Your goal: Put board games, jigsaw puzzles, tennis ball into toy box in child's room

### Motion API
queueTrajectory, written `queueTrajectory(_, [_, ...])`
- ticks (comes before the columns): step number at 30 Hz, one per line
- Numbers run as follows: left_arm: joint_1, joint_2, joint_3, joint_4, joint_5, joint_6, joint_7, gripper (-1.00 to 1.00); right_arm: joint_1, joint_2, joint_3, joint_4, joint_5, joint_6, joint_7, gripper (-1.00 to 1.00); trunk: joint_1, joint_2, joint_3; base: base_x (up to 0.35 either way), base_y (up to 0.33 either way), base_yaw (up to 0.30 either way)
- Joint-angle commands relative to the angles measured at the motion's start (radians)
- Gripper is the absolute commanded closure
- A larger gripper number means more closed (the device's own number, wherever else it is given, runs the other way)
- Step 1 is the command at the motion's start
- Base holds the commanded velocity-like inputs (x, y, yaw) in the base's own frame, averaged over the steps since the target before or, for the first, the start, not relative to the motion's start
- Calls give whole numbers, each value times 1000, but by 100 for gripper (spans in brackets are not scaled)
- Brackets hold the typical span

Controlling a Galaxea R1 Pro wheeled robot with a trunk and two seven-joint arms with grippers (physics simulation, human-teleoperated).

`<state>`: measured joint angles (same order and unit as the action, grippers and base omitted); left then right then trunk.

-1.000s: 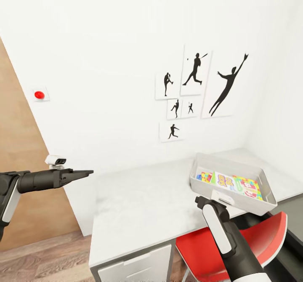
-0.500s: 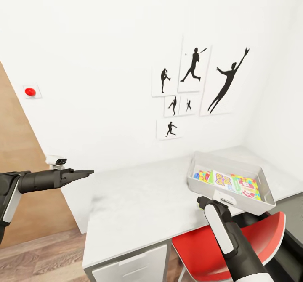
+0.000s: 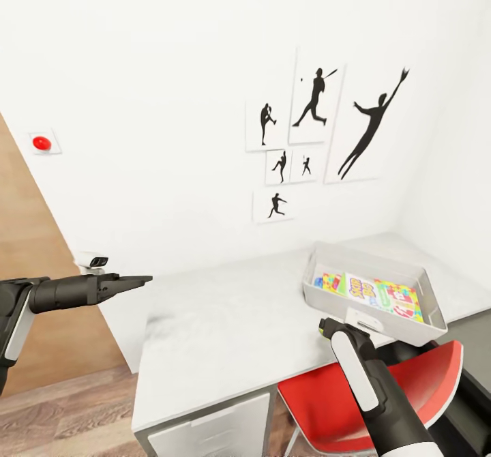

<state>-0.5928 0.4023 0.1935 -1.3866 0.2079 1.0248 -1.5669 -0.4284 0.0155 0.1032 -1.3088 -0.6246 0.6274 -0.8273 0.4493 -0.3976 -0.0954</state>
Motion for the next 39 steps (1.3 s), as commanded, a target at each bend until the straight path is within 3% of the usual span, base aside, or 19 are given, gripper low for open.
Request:
queueTrajectory(1, [-1,0,0,0,0,11,-4,-100,-1,0,1,-1,-7,3,-9,-100,1,-2,-4,105,62,0])
queueTrajectory(39, [-1,4,1,0,1,11,-4,-100,-1,0,1,-1,-9,3,-7,-100,1,-2,-65,51,34,0])
